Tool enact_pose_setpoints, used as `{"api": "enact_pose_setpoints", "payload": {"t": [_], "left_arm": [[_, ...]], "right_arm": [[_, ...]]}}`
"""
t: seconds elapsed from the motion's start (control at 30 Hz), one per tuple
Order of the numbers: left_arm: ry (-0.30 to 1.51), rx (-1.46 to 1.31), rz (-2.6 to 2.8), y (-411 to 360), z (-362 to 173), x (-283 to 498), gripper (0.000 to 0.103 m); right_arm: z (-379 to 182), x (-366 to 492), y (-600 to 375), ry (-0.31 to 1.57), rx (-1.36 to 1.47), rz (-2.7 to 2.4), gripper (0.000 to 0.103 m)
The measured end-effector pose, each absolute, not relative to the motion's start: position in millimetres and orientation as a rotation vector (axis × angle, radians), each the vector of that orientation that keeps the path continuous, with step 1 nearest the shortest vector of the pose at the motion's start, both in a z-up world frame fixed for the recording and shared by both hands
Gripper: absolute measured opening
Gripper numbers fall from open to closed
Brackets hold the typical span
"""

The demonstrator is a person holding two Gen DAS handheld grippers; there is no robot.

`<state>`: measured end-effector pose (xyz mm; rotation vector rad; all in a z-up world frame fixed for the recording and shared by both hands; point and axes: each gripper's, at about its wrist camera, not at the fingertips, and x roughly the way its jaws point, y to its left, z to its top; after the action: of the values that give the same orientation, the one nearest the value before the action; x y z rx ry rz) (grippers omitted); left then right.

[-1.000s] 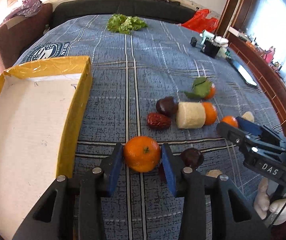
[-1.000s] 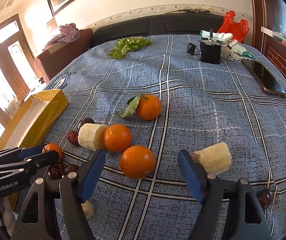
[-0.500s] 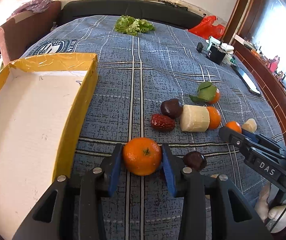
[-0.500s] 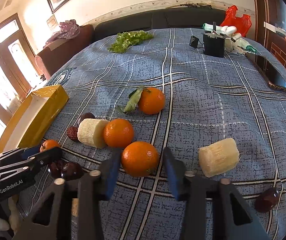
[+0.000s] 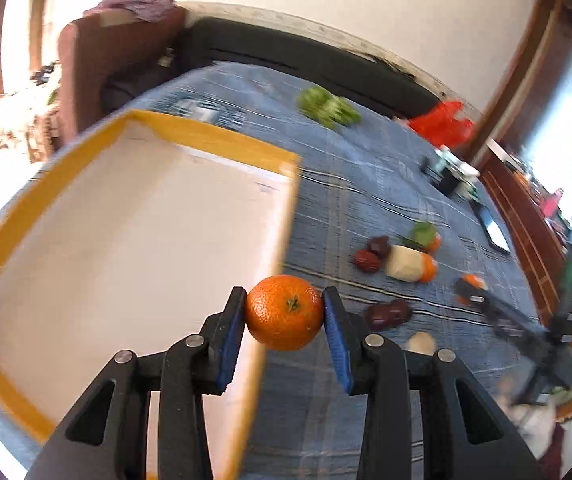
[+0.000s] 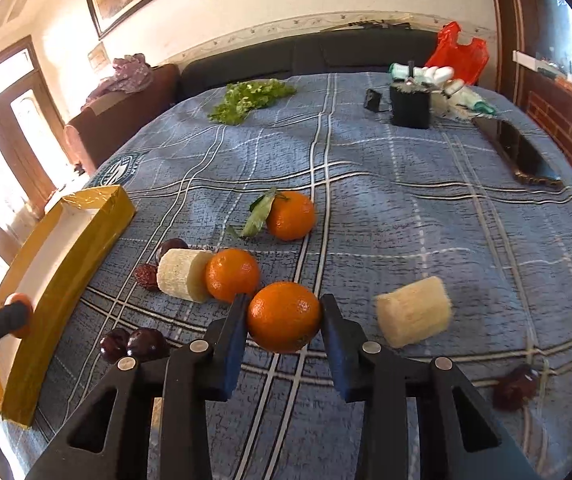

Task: Organize fruits
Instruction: 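Carry both oranges over the yellow tray and open both tools to drop them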

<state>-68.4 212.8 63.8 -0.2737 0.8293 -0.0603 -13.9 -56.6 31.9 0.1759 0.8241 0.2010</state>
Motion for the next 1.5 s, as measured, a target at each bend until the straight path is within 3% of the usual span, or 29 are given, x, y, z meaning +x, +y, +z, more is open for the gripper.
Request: {"api": "enact_pose_setpoints", "payload": {"t": [0.27,0.57,0.93,1.1,1.2,1.5], "left_arm": [[0.804,-0.276,0.157,280.0,62.0,-97.7,0.038],[0.802,-0.346,0.259,339.6,51.3,-109.0,0.038],[0.829,-0.436,0.242,366.8,38.1,-109.4,0.038],[0.804,-0.459,0.247,367.2,46.6,-115.5,0.06],[0.788,-0.474,0.257,367.5,54.4,-121.8,0.063],[0.71,-0.469,0.211,341.0,91.6,-139.7,0.075]], "right_arm": [[79.8,-61.0,32.8,0.811,0.137,0.457,0.039],[63.9,-74.9,160.6,0.918,0.054,0.675,0.04],[32.8,-80.8,227.6,0.978,-0.097,0.717,0.04],[30.8,-76.8,227.9,0.978,-0.086,0.695,0.043],[36.7,-78.8,222.0,0.972,-0.054,0.7,0.055],[64.8,-102.4,164.6,0.905,0.042,0.655,0.062]]}}
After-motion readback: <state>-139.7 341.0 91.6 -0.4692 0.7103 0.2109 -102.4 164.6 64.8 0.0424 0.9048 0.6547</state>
